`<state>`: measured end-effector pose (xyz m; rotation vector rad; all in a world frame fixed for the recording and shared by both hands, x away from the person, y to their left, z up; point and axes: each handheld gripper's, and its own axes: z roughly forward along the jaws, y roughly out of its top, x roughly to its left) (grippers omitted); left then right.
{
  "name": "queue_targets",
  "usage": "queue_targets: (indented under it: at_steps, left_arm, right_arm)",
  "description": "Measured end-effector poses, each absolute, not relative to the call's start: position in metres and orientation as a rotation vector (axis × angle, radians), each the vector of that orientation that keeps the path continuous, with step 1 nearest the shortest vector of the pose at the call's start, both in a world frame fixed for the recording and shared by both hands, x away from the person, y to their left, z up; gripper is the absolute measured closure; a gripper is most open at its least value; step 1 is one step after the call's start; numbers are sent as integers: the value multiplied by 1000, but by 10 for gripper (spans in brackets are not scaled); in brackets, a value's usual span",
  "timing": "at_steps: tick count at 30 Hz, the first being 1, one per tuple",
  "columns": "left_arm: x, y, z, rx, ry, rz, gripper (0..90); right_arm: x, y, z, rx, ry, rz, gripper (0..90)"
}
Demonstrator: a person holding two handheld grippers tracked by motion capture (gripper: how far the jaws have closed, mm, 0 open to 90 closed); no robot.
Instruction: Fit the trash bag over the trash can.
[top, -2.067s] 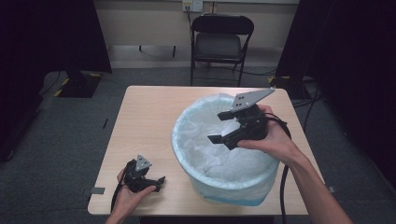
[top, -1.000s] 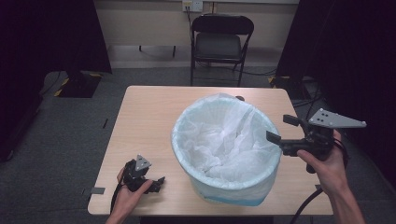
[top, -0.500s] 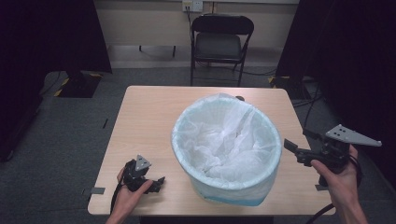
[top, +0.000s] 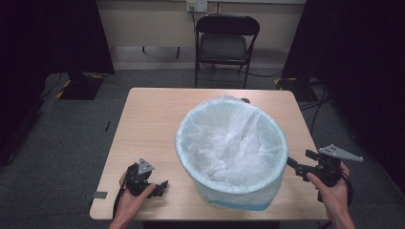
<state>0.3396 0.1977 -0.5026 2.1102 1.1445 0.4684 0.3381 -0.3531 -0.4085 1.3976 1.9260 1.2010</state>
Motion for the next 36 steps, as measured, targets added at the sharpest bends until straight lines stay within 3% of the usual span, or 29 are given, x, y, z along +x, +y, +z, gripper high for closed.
queue_targets:
  at_steps: [18,36]
  left_arm:
    - [341,199,-502,2114,1142,466,1]
    - [343,201,-503,2110,1140,468,0]
  right_arm:
    - [358,-366,-486,1583,1910,938,140]
    - [361,-360,-499,1591,1910,822,124]
